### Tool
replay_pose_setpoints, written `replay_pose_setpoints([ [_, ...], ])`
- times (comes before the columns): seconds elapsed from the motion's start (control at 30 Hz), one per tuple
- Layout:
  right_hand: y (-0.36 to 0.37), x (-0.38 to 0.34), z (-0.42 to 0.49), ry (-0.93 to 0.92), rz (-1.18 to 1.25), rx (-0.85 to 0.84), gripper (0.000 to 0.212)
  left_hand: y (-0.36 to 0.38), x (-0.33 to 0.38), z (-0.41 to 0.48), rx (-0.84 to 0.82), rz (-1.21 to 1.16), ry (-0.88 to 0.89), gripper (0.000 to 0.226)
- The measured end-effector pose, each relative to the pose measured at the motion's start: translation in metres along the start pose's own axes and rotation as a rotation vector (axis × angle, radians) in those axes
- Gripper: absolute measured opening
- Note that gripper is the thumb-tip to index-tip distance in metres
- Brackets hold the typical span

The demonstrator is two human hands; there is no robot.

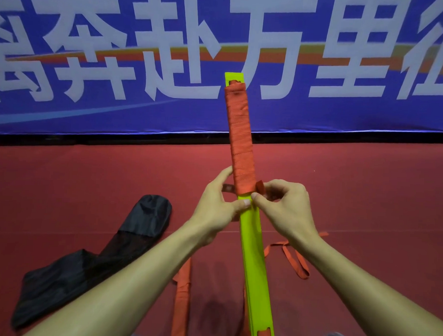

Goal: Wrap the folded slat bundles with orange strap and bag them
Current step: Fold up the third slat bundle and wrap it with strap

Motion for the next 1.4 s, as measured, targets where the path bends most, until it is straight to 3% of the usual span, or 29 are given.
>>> replay_pose_setpoints([
  [0.1, 0.005, 0.0, 0.0, 0.086, 0.196, -0.093, 0.026, -0.003, 0.001, 0.001, 0.01, -0.021, -0.003, 0.066],
  [0.17, 0.007, -0.001, 0.0, 0.158, 0.326, -0.111, 0.015, -0.004, 0.001, 0.0, 0.01, -0.013, 0.002, 0.066],
  [0.27, 0.005, 0.0, 0.0, 0.126, 0.288, -0.101, 0.037, -0.004, 0.003, -0.002, -0.003, -0.017, 0.019, 0.066],
  [0.4, 0.002, 0.004, 0.0, 0.164, 0.269, -0.08, 0.008, -0.002, 0.006, -0.004, -0.036, -0.019, 0.05, 0.069],
  [0.57, 0.003, 0.013, 0.0, 0.285, 0.361, -0.032, 0.008, 0.0, 0.005, -0.002, -0.08, -0.012, 0.055, 0.072],
  [0.77, 0.016, 0.027, 0.003, 0.396, 0.435, -0.078, 0.011, 0.0, -0.01, 0.013, -0.072, -0.029, -0.02, 0.025],
  [0.9, 0.028, 0.04, 0.009, 0.384, 0.403, -0.082, 0.021, -0.006, -0.03, 0.027, -0.039, -0.048, -0.062, 0.021],
  [1.1, 0.069, 0.115, -0.009, 0.375, 0.274, -0.165, 0.038, -0.012, -0.111, 0.042, 0.005, 0.0, -0.151, 0.022],
  [1.23, 0.105, 0.185, -0.028, 0.453, 0.199, -0.15, 0.037, -0.016, -0.187, 0.056, 0.09, 0.019, -0.238, 0.066],
  [1.4, 0.146, 0.277, -0.057, 0.529, 0.104, -0.148, 0.037, -0.015, -0.291, 0.069, 0.033, 0.106, -0.327, 0.067],
])
Point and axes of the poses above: each hand's wrist, its own z-axis towards the middle knuckle, its own y-axis out of the palm, x = y × z, the point moved 5 cm from there along z, towards the middle knuckle, and after that the axes turned 6 degrees about x, right-handed, at the moved point
